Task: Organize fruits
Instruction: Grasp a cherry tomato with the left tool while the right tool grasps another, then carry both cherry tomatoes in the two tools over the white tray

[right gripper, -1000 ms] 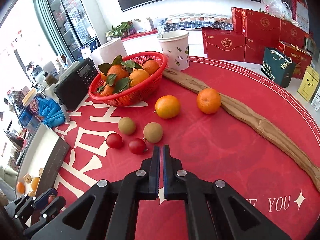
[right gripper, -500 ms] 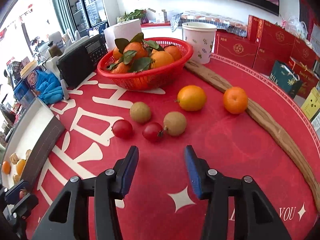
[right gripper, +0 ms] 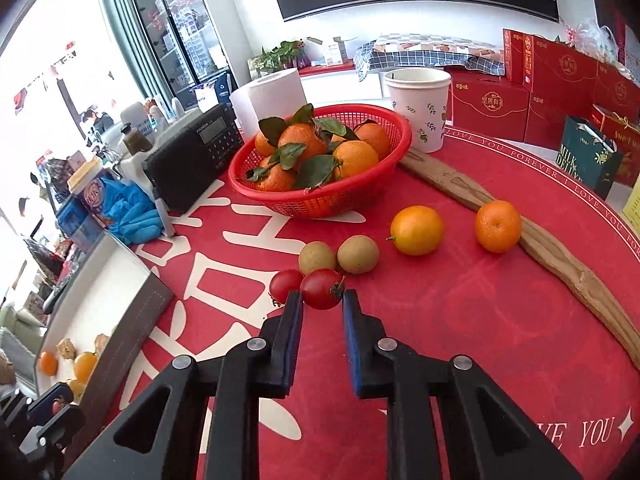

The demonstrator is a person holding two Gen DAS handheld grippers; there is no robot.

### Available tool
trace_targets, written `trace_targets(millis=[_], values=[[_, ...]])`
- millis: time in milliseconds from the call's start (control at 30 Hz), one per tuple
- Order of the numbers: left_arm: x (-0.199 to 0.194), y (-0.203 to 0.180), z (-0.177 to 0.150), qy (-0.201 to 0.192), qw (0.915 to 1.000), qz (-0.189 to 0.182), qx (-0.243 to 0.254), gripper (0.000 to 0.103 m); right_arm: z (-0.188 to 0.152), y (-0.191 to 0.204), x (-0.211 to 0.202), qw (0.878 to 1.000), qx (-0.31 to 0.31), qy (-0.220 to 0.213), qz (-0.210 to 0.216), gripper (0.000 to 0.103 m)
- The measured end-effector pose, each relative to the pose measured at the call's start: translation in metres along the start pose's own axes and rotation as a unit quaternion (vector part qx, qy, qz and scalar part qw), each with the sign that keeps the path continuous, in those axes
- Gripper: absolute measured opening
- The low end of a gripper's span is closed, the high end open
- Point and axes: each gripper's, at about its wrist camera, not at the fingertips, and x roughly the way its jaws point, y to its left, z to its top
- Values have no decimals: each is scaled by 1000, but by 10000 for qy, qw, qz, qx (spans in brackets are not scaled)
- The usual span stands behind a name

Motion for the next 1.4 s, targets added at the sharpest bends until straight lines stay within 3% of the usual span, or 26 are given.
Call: trace_targets(millis=[233,600,933,1400], values=[[-3,14,1,-16,9997,184,-134,24,3,2,-19,9985,289,-100,463,21],[-7,48,-6,-2,9977,560,-383,24,5,56,-27,9958,-134,-207,877,21],[-5,81,-16,96,9941,849,-670,24,-3,112,-12,9900,-522,-22,1308,21],[6,113,-30,310,9882,1118,-995,24,-30,185,14,9791,-1307,403,1506,21]])
